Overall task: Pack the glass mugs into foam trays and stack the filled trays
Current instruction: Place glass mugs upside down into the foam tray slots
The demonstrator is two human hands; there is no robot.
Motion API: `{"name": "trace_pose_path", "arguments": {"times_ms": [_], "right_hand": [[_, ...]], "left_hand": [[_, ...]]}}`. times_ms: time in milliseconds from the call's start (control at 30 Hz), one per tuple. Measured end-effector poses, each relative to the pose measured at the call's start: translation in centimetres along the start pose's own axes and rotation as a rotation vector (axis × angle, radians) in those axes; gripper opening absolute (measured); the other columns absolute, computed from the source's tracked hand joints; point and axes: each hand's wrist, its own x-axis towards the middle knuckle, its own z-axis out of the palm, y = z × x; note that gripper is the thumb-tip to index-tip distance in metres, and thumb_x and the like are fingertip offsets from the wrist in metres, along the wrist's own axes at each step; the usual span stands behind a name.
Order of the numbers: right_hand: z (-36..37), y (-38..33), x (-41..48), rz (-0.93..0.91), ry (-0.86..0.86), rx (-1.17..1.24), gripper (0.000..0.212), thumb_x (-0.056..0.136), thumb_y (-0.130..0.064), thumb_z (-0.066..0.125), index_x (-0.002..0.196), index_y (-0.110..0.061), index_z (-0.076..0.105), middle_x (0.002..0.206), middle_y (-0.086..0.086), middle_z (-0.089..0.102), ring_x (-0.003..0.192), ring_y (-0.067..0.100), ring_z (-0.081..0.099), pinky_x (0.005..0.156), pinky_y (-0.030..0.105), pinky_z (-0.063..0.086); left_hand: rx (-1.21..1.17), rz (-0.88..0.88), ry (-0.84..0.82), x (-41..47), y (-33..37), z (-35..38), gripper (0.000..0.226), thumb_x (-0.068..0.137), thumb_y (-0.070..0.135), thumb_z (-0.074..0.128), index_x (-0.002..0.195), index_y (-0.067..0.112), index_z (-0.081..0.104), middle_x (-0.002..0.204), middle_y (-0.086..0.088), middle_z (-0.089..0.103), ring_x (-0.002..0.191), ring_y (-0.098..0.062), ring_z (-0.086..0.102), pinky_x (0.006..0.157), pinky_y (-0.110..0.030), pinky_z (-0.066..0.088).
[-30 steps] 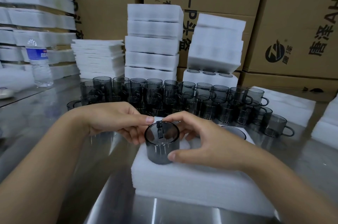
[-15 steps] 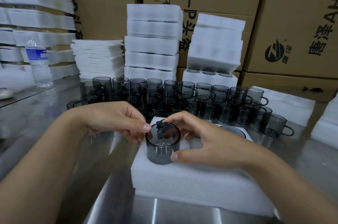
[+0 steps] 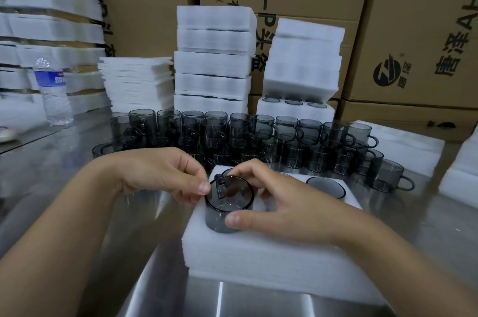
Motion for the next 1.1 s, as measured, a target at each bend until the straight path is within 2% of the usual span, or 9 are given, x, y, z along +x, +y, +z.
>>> {"name": "trace_pose_path", "arguments": {"times_ms": [133, 267, 400, 467, 600, 700, 767, 900, 1100], "right_hand": [[-0.1, 0.12, 0.07, -0.004, 0.045, -0.037, 0.059, 0.059, -0.075, 0.06, 0.11, -0.046, 0.049, 0.107, -0.021, 0.06, 0.102, 0.0, 0.055, 0.093, 0.037, 0.046], [-0.32, 0.11, 0.08, 0.007, 0.05, -0.022, 0.059, 0.056, -0.075, 0.063, 0.106, -0.046, 0.054, 0.105, -0.022, 0.062, 0.094, 0.002, 0.058, 0.087, 0.034, 0.05], [-0.47, 0.26, 0.12, 0.013, 0.066, -0.011, 0.058, 0.054, -0.071, 0.067, 0.103, -0.044, 0.058, 0.101, -0.02, 0.064, 0.084, 0.004, 0.059, 0.079, 0.029, 0.05], [-0.48, 0.21, 0.1, 0.003, 0.075, -0.007, 0.055, 0.055, -0.067, 0.071, 0.104, -0.044, 0.059, 0.101, -0.022, 0.063, 0.083, -0.001, 0.058, 0.076, 0.022, 0.048], [-0.28, 0.11, 0.15, -0.031, 0.074, -0.075, 0.055, 0.057, -0.065, 0.073, 0.109, -0.057, 0.054, 0.11, -0.027, 0.057, 0.099, -0.006, 0.054, 0.086, 0.017, 0.046], [-0.27, 0.2, 0.12, -0.014, 0.065, -0.103, 0.059, 0.059, -0.064, 0.075, 0.114, -0.055, 0.055, 0.114, -0.029, 0.054, 0.1, -0.007, 0.052, 0.087, 0.014, 0.043], [-0.38, 0.24, 0.07, 0.019, 0.068, -0.116, 0.063, 0.059, -0.064, 0.075, 0.118, -0.051, 0.058, 0.114, -0.033, 0.051, 0.106, -0.008, 0.048, 0.091, 0.014, 0.037], [-0.68, -0.08, 0.02, 0.064, 0.067, -0.267, 0.07, 0.053, -0.074, 0.065, 0.119, -0.052, 0.057, 0.112, -0.034, 0.043, 0.113, -0.002, 0.034, 0.106, 0.029, 0.026], [-0.85, -0.15, -0.03, 0.101, 0.044, -0.274, 0.071, 0.053, -0.076, 0.065, 0.12, -0.055, 0.055, 0.112, -0.032, 0.043, 0.109, 0.0, 0.032, 0.105, 0.028, 0.023]], "left_hand": [[-0.058, -0.047, 0.036, 0.12, -0.21, -0.02, 0.082, 0.04, 0.061, 0.087, 0.098, 0.01, 0.063, 0.07, 0.003, 0.061, 0.065, -0.007, 0.059, 0.061, -0.018, 0.048], [-0.083, -0.063, 0.073, 0.18, -0.16, 0.03, 0.094, 0.038, 0.059, 0.089, 0.111, 0.01, 0.056, 0.062, 0.006, 0.054, 0.057, -0.005, 0.053, 0.057, -0.019, 0.046], [-0.075, -0.088, 0.081, 0.2, -0.11, 0.19, 0.096, 0.034, 0.061, 0.088, 0.109, 0.01, 0.057, 0.061, 0.006, 0.052, 0.055, -0.005, 0.05, 0.054, -0.017, 0.044], [-0.029, -0.126, 0.077, 0.15, -0.18, 0.13, 0.096, 0.032, 0.066, 0.086, 0.104, 0.009, 0.058, 0.062, 0.004, 0.051, 0.055, -0.006, 0.049, 0.056, -0.019, 0.044], [0.124, -0.274, 0.032, -0.15, -0.38, -0.01, 0.096, 0.024, 0.078, 0.078, 0.091, 0.012, 0.057, 0.064, 0.007, 0.054, 0.059, -0.006, 0.054, 0.061, -0.022, 0.047], [0.147, -0.347, 0.024, -0.16, -0.59, 0.08, 0.097, 0.021, 0.079, 0.076, 0.089, 0.013, 0.056, 0.064, 0.009, 0.058, 0.058, -0.004, 0.058, 0.062, -0.023, 0.051], [0.159, -0.379, 0.029, 0.02, -0.64, 0.3, 0.091, 0.029, 0.078, 0.073, 0.089, 0.012, 0.055, 0.069, 0.005, 0.059, 0.058, -0.005, 0.059, 0.061, -0.023, 0.052], [0.174, -0.386, 0.033, 0.26, -0.6, 0.74, 0.057, 0.061, 0.065, 0.058, 0.085, 0.014, 0.055, 0.075, 0.001, 0.058, 0.061, -0.007, 0.059, 0.062, -0.023, 0.052], [0.183, -0.355, 0.01, 0.27, -0.43, 0.87, 0.048, 0.064, 0.059, 0.059, 0.08, 0.015, 0.056, 0.065, 0.008, 0.061, 0.059, -0.005, 0.059, 0.058, -0.022, 0.05]]}}
